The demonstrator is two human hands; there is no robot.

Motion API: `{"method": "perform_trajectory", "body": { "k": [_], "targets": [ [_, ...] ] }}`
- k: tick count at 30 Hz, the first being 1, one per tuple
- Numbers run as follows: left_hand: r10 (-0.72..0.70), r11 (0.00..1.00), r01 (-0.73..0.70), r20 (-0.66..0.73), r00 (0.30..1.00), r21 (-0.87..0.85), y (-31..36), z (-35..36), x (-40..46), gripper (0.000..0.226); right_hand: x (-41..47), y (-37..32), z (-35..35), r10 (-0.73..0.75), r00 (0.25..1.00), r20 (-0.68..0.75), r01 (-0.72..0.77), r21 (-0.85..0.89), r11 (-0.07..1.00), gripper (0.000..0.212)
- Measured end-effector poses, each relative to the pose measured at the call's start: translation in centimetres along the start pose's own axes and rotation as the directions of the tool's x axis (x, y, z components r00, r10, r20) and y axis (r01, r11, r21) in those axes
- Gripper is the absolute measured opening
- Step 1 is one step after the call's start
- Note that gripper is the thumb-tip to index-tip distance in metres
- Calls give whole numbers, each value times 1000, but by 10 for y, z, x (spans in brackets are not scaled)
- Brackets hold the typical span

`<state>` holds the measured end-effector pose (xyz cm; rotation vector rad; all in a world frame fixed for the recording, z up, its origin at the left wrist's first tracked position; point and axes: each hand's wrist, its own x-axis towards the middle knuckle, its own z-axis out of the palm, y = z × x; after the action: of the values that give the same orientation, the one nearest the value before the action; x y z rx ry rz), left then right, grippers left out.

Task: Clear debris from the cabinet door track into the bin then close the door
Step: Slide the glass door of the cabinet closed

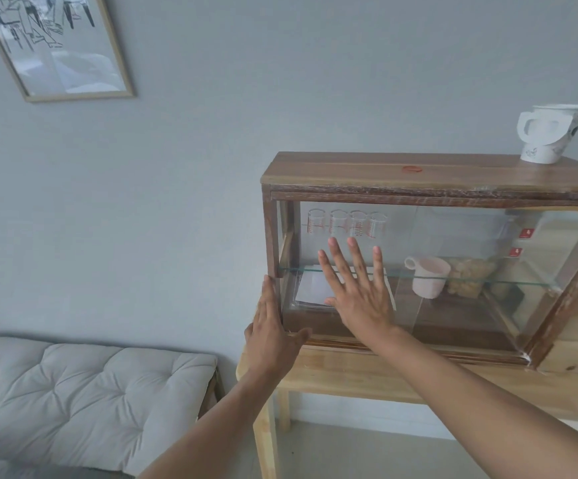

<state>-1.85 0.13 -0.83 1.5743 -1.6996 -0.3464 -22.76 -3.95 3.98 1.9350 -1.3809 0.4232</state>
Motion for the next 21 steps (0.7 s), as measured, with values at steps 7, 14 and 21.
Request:
{"method": "perform_trajectory", "body": {
  "k": [7, 14, 21],
  "targets": [
    [3, 1000, -3, 13, 1000, -11, 2, 0, -1, 140, 6, -9, 6, -1, 1000, -10, 1, 22, 1000, 122],
    [-4, 999, 3, 9, 1000, 40, 5, -5, -1, 143, 7, -14, -7, 23, 999, 27, -24, 40, 999, 124],
    [4, 986, -13, 57, 998, 168, 9, -24, -2, 137, 4, -9, -32, 7, 994, 107, -17, 92, 996, 122]
  ]
}}
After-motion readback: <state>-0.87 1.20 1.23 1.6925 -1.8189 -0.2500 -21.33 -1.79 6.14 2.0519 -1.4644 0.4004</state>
